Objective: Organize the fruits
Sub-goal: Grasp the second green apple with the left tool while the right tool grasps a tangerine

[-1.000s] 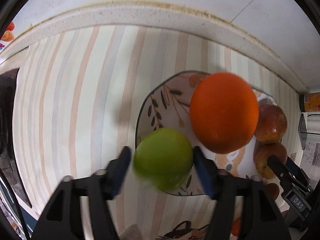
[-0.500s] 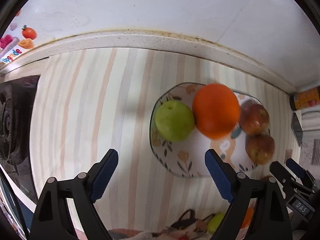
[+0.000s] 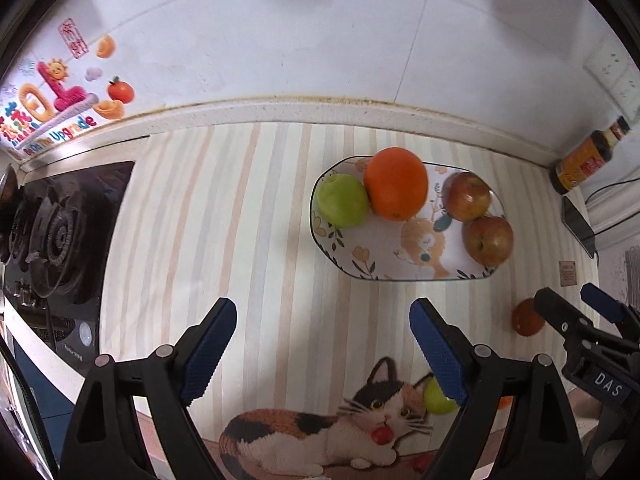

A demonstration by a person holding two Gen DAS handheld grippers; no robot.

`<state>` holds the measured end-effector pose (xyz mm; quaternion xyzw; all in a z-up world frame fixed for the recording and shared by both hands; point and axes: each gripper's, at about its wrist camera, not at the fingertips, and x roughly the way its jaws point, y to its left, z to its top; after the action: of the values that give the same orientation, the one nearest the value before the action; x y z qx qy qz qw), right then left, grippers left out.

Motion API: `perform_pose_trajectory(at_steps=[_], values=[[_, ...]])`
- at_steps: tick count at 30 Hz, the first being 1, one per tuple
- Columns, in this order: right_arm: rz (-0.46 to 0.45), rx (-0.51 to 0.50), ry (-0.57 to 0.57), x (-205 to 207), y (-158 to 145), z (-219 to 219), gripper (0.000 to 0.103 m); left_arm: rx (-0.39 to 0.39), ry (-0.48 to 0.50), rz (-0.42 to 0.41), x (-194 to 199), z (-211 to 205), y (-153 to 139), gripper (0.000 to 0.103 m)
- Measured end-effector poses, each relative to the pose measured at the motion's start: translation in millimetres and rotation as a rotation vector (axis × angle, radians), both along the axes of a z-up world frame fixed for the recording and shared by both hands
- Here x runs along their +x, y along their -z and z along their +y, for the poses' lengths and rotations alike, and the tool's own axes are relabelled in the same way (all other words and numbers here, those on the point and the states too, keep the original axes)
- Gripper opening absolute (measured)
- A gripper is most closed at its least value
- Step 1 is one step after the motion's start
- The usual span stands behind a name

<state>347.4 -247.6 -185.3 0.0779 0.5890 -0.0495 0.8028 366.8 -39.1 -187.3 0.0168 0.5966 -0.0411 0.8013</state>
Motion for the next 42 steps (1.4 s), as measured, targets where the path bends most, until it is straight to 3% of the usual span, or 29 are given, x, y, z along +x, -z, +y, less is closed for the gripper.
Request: perform_pose_trajectory(at_steps=[15,24,25,27,28,32,37,42], values=[[-0.179,-0.031,-0.012,-64,-75,21,0.102,-0.038,0.021,-0.131,-67,-5,-65,0.088],[-0.185,0.021,0.015,-86,-83,13,0.102,-0.042,0.015,-0.131,-79,-13,-64,0.089],[-0.182,0.026,0.026,-88,-82,8,0.102,-0.040,0.021,-0.119,-78,-16,-60,0.089],[-0.168,0.030,0.053,-90,-77,-5,0.102,-0.041,0.042,-0.090,-76,-23,-51,0.102],[-0.158,0.035,0.065,-90,-73,-12,0.102,-0.044,0.057,-0.082,-75,-28,-46,0.103],[-0.092,0.063,0.140,-98,-45,-47,0.102,-0.018,0.110,-0.022,-73,-51,-14,0.103],[0.037,0.152,0.239,-109,14,-91,0.102,-0.011,0.181,0.162,-67,-87,53,0.103],[0.156,0.237,0.315,-124,69,-117,0.102,0.020,0.263,0.276,-64,-124,110,0.103]])
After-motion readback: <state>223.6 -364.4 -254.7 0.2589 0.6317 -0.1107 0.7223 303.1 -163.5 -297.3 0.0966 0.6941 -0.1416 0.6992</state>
